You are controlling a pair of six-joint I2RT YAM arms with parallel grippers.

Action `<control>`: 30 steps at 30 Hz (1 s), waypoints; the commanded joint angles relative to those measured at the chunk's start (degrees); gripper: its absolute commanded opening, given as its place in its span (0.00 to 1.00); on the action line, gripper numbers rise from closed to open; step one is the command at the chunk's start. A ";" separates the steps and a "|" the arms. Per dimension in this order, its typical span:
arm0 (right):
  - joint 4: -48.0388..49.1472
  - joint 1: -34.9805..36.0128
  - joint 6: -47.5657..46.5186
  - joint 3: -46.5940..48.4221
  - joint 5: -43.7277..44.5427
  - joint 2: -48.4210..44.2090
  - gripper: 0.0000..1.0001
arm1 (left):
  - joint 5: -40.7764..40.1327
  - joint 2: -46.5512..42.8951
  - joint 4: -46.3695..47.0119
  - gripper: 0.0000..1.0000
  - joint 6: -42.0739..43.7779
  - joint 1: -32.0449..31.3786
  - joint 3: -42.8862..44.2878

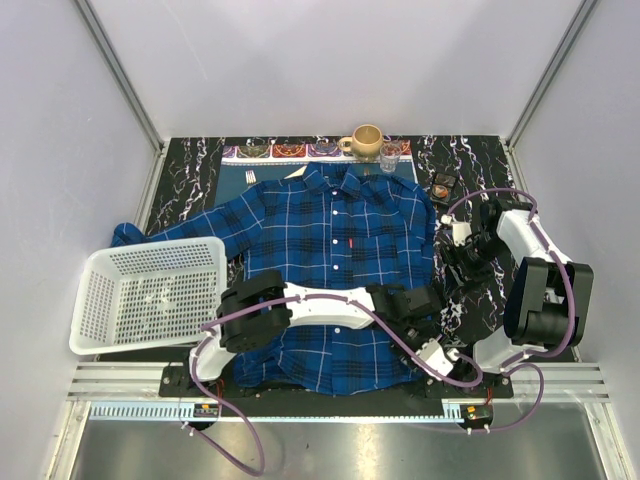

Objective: Pin the brooch onto the clothing

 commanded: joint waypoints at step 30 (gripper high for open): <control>-2.70 1.58 -4.10 1.50 -5.37 -2.09 0.83 | 0.32 -26.26 10.37 0.00 -10.79 12.12 -17.95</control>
